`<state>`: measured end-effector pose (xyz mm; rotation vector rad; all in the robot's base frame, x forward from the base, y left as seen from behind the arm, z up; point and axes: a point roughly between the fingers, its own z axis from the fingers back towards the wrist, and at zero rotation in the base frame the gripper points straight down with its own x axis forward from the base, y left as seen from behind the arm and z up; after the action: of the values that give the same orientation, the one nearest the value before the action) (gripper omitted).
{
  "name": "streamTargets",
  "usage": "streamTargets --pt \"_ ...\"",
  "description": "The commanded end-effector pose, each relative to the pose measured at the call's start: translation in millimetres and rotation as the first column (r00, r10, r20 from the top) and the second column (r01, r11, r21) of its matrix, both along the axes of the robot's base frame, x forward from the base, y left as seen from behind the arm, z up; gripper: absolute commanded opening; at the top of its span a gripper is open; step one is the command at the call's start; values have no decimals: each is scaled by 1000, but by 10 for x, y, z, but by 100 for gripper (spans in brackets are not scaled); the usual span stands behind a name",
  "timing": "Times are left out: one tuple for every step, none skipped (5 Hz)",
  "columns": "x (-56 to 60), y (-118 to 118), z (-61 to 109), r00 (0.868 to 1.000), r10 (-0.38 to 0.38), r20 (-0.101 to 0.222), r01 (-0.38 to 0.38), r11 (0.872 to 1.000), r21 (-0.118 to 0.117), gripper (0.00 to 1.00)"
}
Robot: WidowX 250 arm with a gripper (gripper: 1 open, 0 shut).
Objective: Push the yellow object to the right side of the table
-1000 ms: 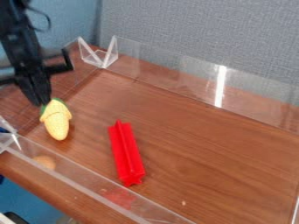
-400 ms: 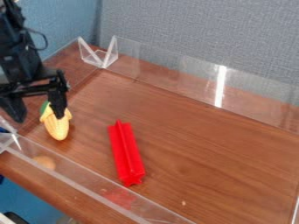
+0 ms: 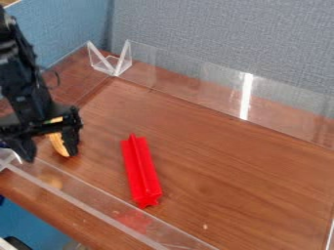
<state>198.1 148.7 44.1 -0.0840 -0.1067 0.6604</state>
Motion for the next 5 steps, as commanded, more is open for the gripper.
streamTargets --pt "54 -2 -124 999 41 12 -41 999 18 100" --pt "111 -77 -142 995 103 7 -103 994 22 0" --pt "146 -161 -61 989 148 11 -148 989 27 0" --pt "85 -222 54 994 104 21 -104 994 27 0" --pt "40 -306 199 998 46 36 -47 999 22 0"
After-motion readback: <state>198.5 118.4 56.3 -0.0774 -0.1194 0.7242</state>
